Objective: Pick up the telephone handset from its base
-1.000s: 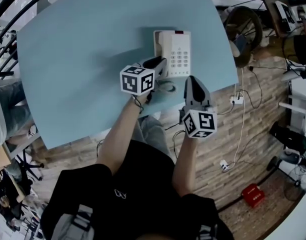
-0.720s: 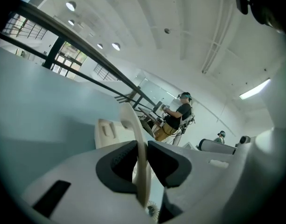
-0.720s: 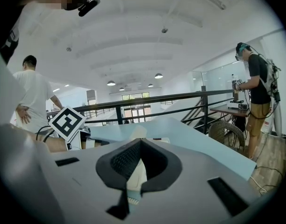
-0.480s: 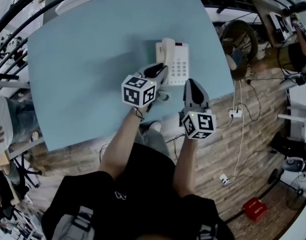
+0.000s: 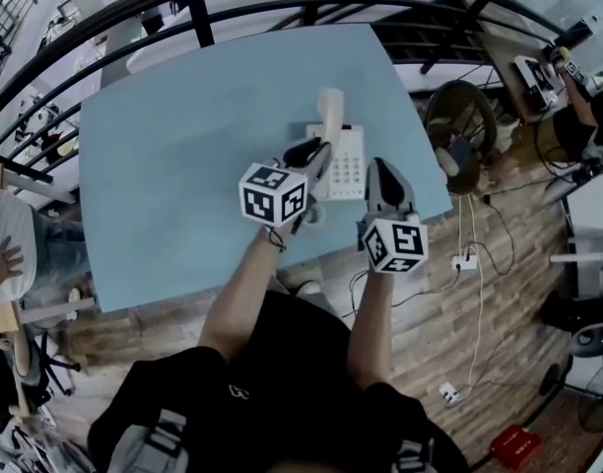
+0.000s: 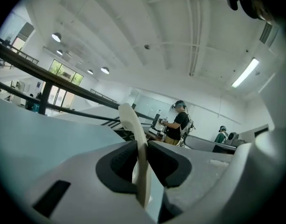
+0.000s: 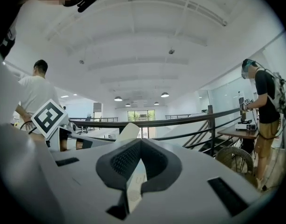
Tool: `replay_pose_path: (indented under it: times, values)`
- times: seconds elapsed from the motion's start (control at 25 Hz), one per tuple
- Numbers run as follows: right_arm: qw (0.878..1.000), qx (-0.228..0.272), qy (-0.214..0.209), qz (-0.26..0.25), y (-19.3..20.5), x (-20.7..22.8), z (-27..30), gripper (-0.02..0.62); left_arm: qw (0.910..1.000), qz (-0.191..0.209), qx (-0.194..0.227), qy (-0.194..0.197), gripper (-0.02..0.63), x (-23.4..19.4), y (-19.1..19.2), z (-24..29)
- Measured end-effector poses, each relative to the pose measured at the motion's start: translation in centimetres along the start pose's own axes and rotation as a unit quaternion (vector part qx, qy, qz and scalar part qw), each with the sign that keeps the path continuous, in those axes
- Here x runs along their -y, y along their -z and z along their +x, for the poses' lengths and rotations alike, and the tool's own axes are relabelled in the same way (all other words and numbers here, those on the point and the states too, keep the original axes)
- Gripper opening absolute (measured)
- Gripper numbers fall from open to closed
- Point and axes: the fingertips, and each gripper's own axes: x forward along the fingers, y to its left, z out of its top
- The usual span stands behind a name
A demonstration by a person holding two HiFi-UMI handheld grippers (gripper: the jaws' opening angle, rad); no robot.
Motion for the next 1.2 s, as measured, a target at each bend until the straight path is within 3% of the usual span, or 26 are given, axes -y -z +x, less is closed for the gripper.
replay_pose_path:
  times: [0.4,1.2]
  values:
    - [0.999,0.027,0.02,0.007,-3.0,0.9,-0.6,-0.005,0.9974,0.053,0.05,0.006,0.071,3.5,-5.4,-2.3]
    - [0.999,0.018,0.032,0.005,-2.3,1.0,-0.4,-0.006,0.9962,0.068,0.049,-0.023,0.071,2.6,-5.4,-3.2]
